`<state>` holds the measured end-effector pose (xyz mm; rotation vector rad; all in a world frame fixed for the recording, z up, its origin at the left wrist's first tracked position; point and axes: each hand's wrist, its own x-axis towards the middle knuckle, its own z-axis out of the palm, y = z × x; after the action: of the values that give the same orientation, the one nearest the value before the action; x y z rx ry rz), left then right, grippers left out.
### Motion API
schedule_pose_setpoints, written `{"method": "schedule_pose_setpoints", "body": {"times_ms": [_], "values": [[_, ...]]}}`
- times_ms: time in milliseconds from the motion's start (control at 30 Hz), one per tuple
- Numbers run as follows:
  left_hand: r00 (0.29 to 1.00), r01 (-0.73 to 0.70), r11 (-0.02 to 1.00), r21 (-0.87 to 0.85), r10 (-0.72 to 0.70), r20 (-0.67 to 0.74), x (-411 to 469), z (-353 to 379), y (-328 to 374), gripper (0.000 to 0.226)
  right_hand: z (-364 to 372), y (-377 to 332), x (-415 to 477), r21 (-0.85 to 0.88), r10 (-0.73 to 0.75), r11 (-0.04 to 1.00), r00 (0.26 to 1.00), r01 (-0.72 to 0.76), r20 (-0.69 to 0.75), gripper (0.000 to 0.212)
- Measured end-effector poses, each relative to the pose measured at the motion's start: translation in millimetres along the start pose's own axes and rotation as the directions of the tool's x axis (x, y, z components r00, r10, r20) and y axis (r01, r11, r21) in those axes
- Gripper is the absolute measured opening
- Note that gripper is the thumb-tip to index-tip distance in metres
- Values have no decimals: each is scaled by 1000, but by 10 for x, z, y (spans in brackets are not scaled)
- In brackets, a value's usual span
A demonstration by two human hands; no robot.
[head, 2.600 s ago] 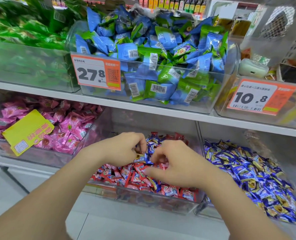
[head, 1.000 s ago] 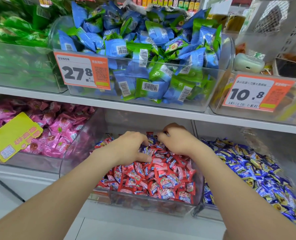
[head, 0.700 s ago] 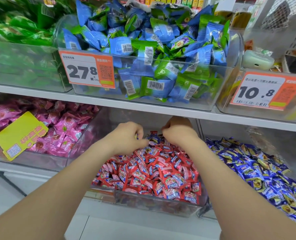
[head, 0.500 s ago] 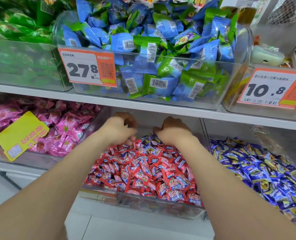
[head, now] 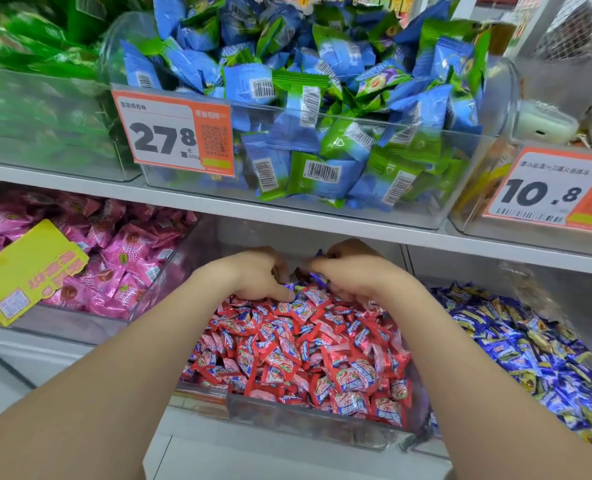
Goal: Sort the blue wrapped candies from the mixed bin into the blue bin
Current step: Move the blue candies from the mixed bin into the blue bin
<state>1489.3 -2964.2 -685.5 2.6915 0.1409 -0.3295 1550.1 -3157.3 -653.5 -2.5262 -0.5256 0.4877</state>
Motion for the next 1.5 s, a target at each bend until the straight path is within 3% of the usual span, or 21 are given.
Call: {"method": "schedule_pose_setpoints", "body": {"times_ms": [167, 367, 433, 567, 733, 867, 1100, 1233, 1367, 1500], "values": [[990, -27, 993, -111, 11, -142, -60, 18, 40, 14, -56, 19, -337, 51, 24, 998, 1000, -24, 9, 47], [984, -33, 969, -245, -12, -177, -184, -49, 68, 19, -62, 95, -608, 334, -40, 942, 999, 28, 31, 18], [985, -30, 977, -210, -6, -170, -205, -8, 69, 22, -74, 108, -681, 359, -51, 932, 999, 42, 17, 21], [973, -10, 997, 72, 27, -231, -102, 144, 61, 45, -94, 109, -828, 329, -66, 941, 997, 75, -39, 33], [995, 40, 984, 174, -23, -101, 203, 233, 36, 64, -48, 122, -951, 260, -118, 955, 987, 142, -107, 61], [999, 45, 989, 143, -45, -5, 347, 331, 5, 59, -40, 158, -933, 239, -142, 955, 978, 176, -156, 51], [995, 60, 986, 153, -48, -84, 271, 273, 113, 37, -43, 217, -794, 214, -152, 959, 974, 186, -167, 40], [981, -7, 1000, 17, 10, -192, -43, 96, 249, 31, -37, 208, -770, 198, -154, 961, 969, 192, -193, 23], [947, -164, 970, -177, 105, -305, -630, 5, 505, 37, -42, 155, -785, 192, -174, 958, 963, 214, -206, 25], [925, -210, 953, -217, 122, -361, -986, 52, 771, 24, -108, 141, -1002, 157, -232, 953, 959, 258, -164, 42]]}}
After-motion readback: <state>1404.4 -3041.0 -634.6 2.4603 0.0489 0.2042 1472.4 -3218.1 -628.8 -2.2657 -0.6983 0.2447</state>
